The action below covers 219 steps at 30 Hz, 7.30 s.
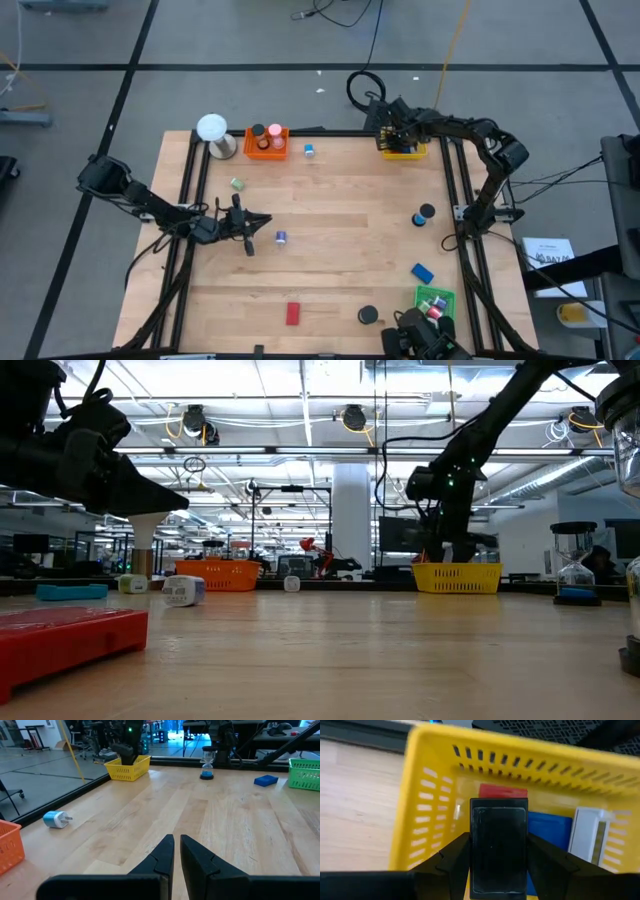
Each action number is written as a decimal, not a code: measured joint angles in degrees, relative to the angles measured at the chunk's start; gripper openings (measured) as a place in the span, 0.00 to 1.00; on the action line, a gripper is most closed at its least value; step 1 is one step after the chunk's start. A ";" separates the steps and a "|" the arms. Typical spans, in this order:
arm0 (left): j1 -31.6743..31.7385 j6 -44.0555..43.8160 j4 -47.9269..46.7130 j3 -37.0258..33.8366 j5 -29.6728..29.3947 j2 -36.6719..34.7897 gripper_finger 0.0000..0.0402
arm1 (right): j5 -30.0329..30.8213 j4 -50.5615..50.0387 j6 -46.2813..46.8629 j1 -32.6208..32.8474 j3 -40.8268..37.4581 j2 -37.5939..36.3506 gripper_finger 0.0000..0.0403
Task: Pick & Place Office items
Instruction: Put the black timer into the yellow basket, then put the green charger adapter into the green basket
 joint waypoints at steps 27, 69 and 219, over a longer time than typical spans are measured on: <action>0.00 0.00 0.00 0.02 -0.02 0.02 0.08 | 0.00 3.55 -13.07 4.92 -5.46 -22.22 0.48; 4.50 -0.27 -6.98 7.18 1.00 0.02 0.08 | 0.17 42.34 -14.21 22.86 -32.99 -41.94 0.06; 19.67 5.92 -14.75 51.42 36.11 48.35 0.43 | 0.17 42.29 -14.23 22.88 -32.92 -41.92 0.04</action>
